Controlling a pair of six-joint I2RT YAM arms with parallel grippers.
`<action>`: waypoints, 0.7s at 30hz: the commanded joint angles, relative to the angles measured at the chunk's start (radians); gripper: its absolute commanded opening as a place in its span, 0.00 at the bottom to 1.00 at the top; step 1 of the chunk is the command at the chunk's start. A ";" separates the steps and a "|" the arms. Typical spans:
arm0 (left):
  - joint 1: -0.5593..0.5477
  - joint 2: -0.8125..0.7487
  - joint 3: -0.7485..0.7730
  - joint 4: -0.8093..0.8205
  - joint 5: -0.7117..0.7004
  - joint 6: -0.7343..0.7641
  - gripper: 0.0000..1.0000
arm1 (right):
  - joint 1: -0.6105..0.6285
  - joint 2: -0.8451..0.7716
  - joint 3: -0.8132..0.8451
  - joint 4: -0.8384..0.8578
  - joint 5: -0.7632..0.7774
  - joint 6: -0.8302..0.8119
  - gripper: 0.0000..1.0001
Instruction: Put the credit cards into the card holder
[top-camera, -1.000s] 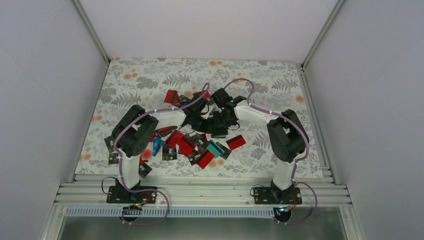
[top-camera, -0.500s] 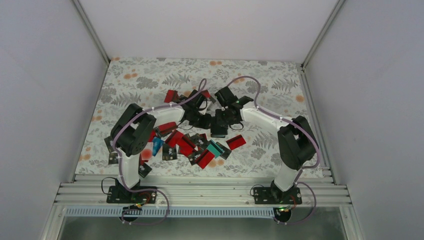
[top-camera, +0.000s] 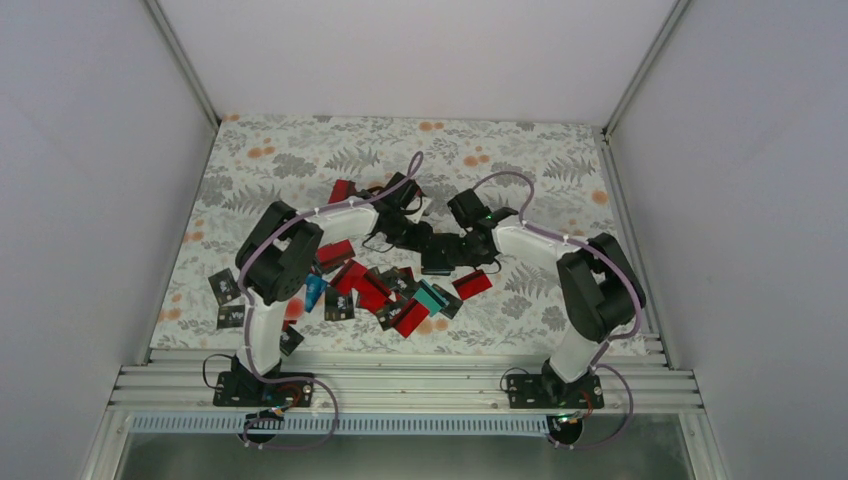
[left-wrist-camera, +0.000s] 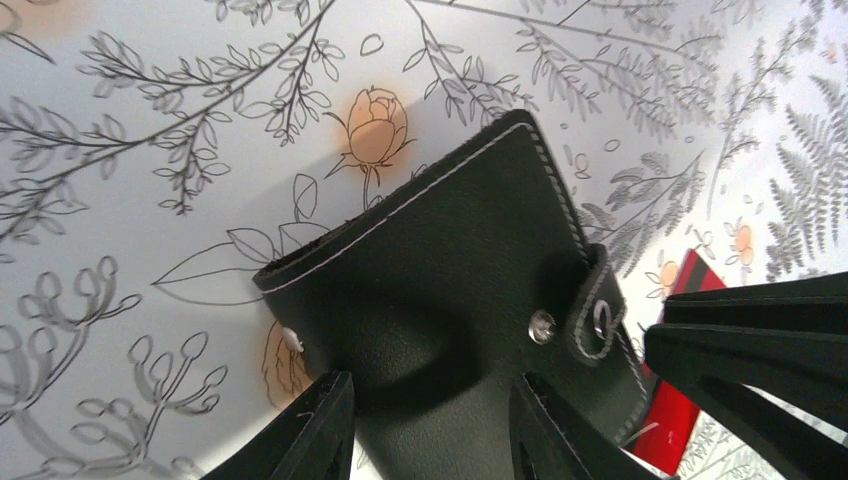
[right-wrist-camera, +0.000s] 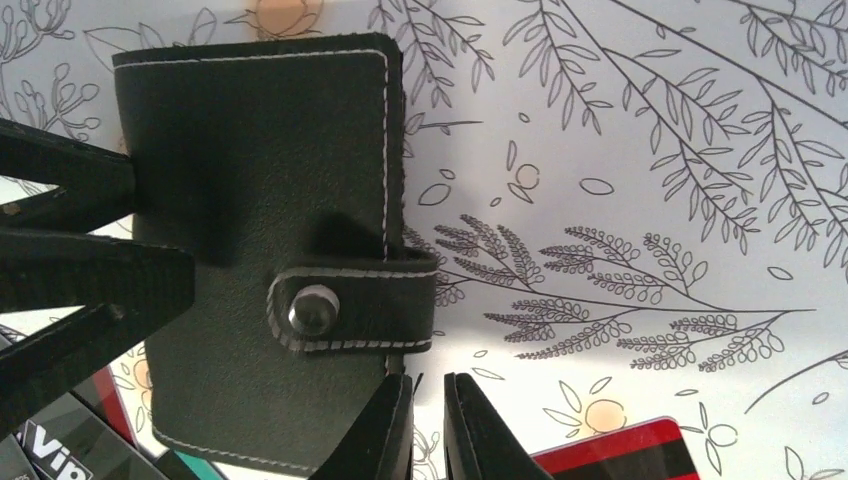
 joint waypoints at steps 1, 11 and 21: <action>-0.015 0.040 0.023 -0.042 0.013 0.022 0.41 | -0.039 -0.045 -0.050 0.094 -0.074 0.001 0.12; -0.041 0.080 0.062 -0.098 -0.050 0.028 0.44 | -0.138 -0.103 -0.147 0.216 -0.237 -0.035 0.12; -0.069 0.148 0.129 -0.188 -0.153 0.023 0.44 | -0.162 -0.074 -0.160 0.297 -0.367 -0.050 0.15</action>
